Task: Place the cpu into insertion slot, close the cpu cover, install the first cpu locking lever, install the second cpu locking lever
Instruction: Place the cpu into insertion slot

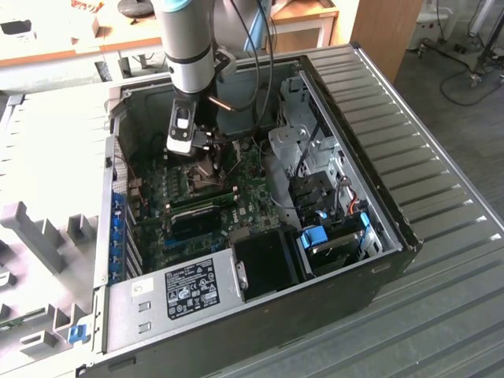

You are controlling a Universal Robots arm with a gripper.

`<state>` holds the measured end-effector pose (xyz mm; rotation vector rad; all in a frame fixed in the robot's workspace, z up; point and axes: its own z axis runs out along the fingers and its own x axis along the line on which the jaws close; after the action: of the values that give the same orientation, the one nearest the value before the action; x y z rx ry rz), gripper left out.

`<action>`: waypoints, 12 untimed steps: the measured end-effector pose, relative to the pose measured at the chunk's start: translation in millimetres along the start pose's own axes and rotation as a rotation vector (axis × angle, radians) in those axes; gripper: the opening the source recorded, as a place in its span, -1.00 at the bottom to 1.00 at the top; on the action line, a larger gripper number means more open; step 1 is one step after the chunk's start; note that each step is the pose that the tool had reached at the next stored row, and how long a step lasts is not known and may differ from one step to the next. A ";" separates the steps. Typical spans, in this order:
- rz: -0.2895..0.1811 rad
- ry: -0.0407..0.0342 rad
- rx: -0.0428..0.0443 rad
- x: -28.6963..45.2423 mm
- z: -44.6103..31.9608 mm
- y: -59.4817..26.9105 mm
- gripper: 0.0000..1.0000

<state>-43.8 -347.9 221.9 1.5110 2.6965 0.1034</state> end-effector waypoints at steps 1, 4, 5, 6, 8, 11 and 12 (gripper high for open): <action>0.018 -0.0015 0.0002 0.0 0.0 0.0 0.08; 0.026 -0.0022 0.0003 0.0 0.0 0.0 0.08; 0.026 -0.0022 0.0004 0.0 0.0 0.0 0.08; 0.026 -0.0023 0.0006 0.0 -0.3 0.0 0.08; 0.026 -0.0024 0.0006 0.0 -1.4 0.1 0.08; 0.026 -0.0027 0.0007 -0.1 -4.2 0.3 0.08; 0.026 -0.0028 0.0007 0.0 -5.2 0.4 0.08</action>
<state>-43.8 -347.9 227.2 1.5452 2.6758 0.1013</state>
